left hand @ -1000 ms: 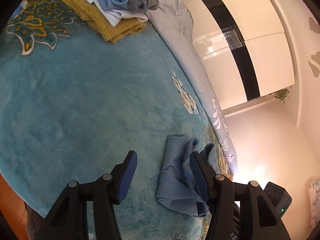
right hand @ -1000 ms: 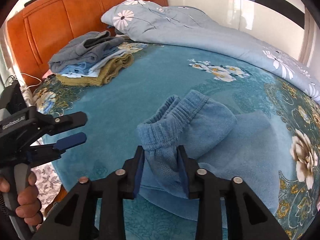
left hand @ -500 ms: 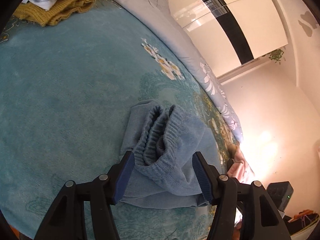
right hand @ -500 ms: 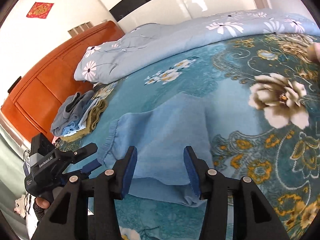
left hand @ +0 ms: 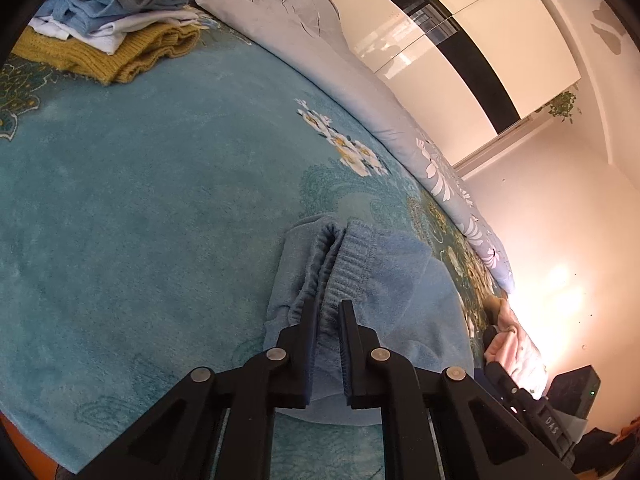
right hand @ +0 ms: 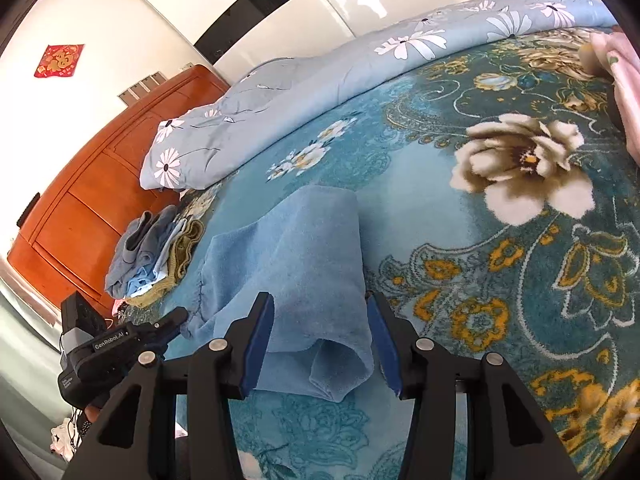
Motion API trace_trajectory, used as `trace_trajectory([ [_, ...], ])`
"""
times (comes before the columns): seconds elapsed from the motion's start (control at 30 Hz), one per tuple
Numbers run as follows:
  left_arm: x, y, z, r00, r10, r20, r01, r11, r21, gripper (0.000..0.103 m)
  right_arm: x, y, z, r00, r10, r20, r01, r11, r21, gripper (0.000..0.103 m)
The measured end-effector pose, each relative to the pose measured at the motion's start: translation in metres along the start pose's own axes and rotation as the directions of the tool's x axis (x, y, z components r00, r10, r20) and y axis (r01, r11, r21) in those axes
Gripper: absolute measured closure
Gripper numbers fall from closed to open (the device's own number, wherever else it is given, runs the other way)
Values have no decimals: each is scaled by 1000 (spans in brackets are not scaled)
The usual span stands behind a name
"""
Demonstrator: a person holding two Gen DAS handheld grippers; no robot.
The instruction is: Fold clothes
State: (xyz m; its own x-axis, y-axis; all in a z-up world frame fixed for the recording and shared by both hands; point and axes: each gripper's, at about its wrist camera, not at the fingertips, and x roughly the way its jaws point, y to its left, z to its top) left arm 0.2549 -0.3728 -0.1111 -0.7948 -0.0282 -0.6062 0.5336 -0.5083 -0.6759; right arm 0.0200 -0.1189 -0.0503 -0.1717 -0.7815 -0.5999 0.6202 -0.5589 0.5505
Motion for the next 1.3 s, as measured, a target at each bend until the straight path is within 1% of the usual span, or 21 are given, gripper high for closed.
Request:
trace_trajectory([
  [0.13,3,10,-6,1000,18,0,-18,1000,-22,91,4,15,8,1000,14,8,-13,999,-40,53],
  [0.2,3,16,-7,1000,23,-1,-23,999,-47,90,8,21,7,1000,26,0,-26,998,-60,53],
  [0.23,3,19,-8,1000,19,-4,-20,998,-57,89,11,22,4,1000,20,-9,-20,997,-71,53],
  [0.3,3,23,-9,1000,13,-9,-13,997,-70,88,20,21,-4,999,-24,-31,21,995,-93,53],
  [0.37,3,23,-10,1000,9,-16,-10,998,-61,88,27,12,-12,996,-67,-55,62,994,-86,53],
  [0.4,3,22,-10,1000,11,-16,-12,998,-56,88,30,6,-14,995,-72,-69,67,995,-71,53],
  [0.5,3,21,-11,1000,14,-18,-15,998,-53,88,32,-4,-16,995,-51,-86,48,998,-32,53],
  [0.6,-2,19,-8,1000,4,-18,-5,999,-51,87,29,-4,-14,995,-43,-94,40,999,-25,53],
  [0.67,-12,15,-3,1000,-9,2,9,999,-45,88,23,-2,-12,996,-31,-81,29,999,-29,53],
  [0.73,-20,5,5,999,-25,36,25,1000,-17,87,13,1,-6,999,-16,-47,15,999,-36,53],
  [0.83,-20,-20,14,997,-68,43,65,996,59,80,10,9,6,1000,6,-14,-7,999,-52,53],
  [0.93,-4,-41,15,995,-98,-3,98,988,118,73,18,20,13,1000,21,-13,-21,997,-71,53],
  [1.0,10,-46,12,995,-92,-46,98,986,132,70,24,25,12,999,39,-25,-41,996,-80,53],
  [1.1,26,-42,5,993,-73,-91,84,989,119,69,32,25,6,998,29,-47,-34,995,-92,53],
  [1.17,22,-39,6,992,-94,-85,102,989,106,69,37,20,4,997,30,-64,-35,996,-82,53],
  [1.23,19,-36,7,990,-114,-78,121,988,93,68,34,18,4,997,44,-58,-48,996,-77,53],
  [1.3,15,-33,8,988,-134,-71,139,987,80,54,27,19,7,998,51,-34,-53,994,-90,53],
])
